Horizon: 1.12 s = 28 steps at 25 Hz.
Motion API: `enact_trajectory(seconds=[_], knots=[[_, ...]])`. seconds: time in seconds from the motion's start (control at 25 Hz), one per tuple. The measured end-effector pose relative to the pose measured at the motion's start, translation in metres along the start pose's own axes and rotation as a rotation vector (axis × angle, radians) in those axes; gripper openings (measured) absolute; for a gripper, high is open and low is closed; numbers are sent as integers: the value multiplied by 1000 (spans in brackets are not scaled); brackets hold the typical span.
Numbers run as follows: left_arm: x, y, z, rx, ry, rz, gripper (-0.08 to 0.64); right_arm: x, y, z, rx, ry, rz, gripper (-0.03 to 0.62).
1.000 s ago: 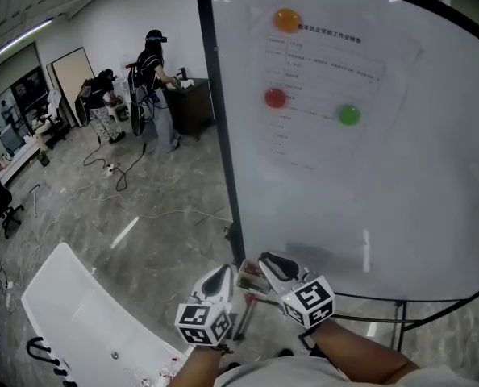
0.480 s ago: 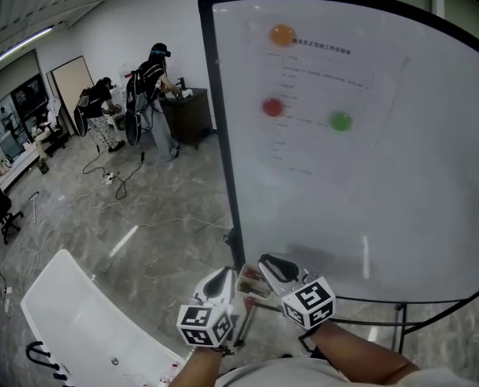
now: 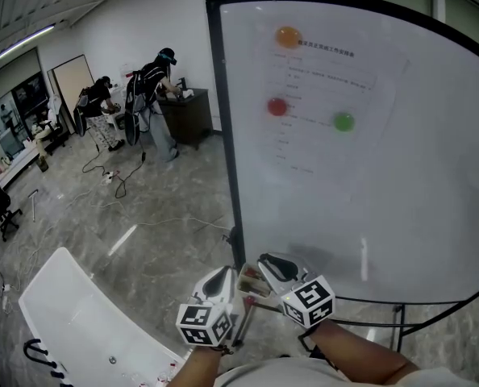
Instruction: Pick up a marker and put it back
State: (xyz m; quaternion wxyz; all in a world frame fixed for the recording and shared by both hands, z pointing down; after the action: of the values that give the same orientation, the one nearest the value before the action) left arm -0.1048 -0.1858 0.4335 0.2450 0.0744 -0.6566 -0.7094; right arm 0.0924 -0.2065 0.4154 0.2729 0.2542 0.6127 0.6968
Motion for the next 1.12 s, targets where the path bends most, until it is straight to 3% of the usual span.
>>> enact_trajectory(seconds=[0.56, 0.72, 0.92, 1.12], knots=[[12, 6, 9, 9, -44, 0, 3, 8, 47, -33, 236, -139, 101, 67], [17, 9, 13, 14, -63, -2, 3, 14, 76, -45, 354, -214, 123, 67], [24, 14, 17, 23, -91, 6, 5, 21, 115, -56, 499, -280, 215, 68], [32, 18, 21, 29, -119, 16, 3, 27, 147, -63, 594, -336, 283, 69]])
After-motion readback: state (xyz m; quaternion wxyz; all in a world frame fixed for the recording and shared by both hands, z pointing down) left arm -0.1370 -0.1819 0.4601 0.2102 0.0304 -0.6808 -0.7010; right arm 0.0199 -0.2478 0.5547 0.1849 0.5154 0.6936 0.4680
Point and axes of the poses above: the fingertips, and each gripper's own axes: z backward along the fingers, x to its left, y out of its underside, the point moved 10 cm from there along z, backward along the fingers, and after that the axes turned 13 degrees about -x, right-handed, at the moved point
